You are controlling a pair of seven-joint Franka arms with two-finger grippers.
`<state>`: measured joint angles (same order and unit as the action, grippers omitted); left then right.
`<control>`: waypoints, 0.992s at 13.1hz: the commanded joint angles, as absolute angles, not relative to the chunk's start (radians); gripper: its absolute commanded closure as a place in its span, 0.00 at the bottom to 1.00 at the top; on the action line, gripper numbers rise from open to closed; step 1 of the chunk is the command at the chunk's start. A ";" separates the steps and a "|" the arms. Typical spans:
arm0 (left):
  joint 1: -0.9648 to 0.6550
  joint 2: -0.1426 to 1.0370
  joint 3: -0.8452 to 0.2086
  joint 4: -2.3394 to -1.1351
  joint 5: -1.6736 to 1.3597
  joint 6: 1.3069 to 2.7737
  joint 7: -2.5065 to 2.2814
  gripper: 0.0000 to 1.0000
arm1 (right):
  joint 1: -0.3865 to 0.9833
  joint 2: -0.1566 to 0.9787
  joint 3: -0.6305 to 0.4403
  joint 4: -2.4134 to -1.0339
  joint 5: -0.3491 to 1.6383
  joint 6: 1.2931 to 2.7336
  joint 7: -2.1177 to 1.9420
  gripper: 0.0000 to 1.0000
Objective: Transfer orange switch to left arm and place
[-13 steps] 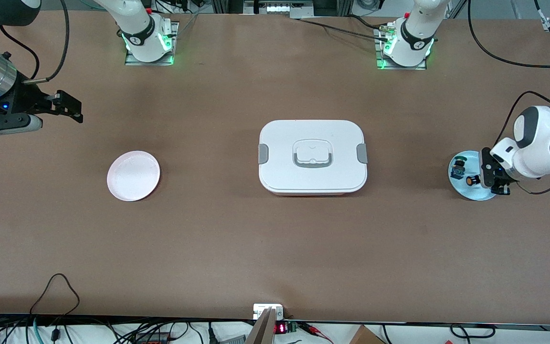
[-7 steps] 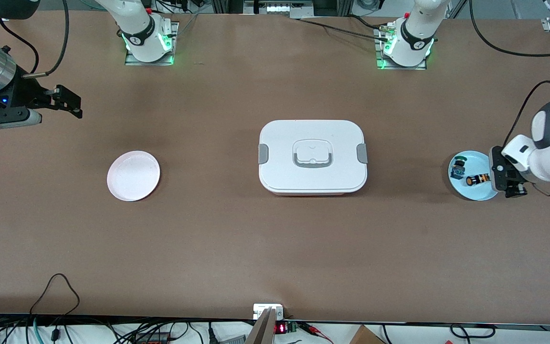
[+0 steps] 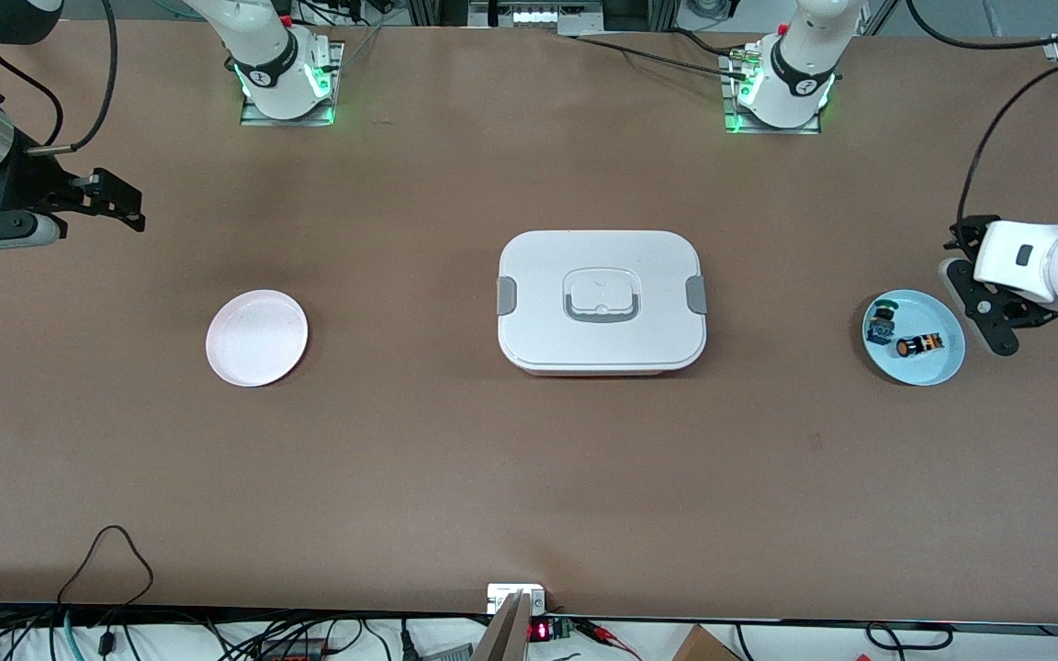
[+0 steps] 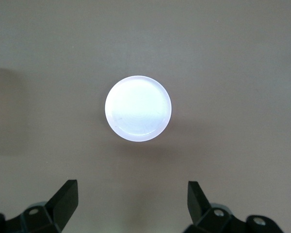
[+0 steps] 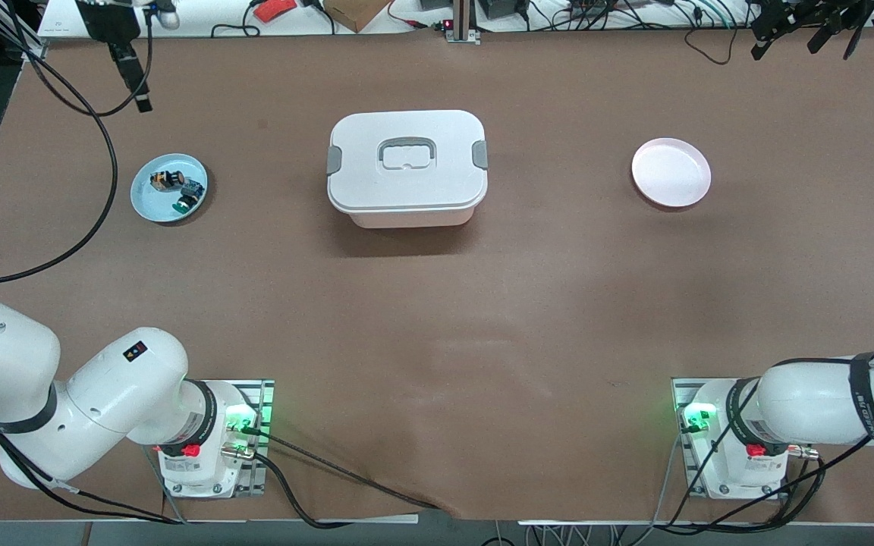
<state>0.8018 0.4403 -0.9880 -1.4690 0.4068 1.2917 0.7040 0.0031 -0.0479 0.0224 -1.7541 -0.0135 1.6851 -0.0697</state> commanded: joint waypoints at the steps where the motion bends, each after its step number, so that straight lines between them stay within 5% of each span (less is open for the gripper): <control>1: 0.766 0.463 -1.037 -1.358 0.367 1.171 0.469 0.00 | -0.011 -0.046 0.025 -1.706 -0.015 1.678 -0.069 0.00; 4: 0.614 0.407 -0.900 -1.278 0.356 1.172 0.336 0.00 | -0.011 -0.046 0.025 -1.701 -0.015 1.677 -0.069 0.00; 9: 0.173 0.227 -0.187 -1.362 0.025 1.391 0.284 0.00 | -0.009 -0.046 0.025 -1.701 -0.015 1.677 -0.067 0.00; 13: 0.026 0.056 -0.009 -1.619 -0.041 1.642 -0.011 0.00 | -0.011 -0.048 0.025 -1.700 -0.015 1.677 -0.069 0.00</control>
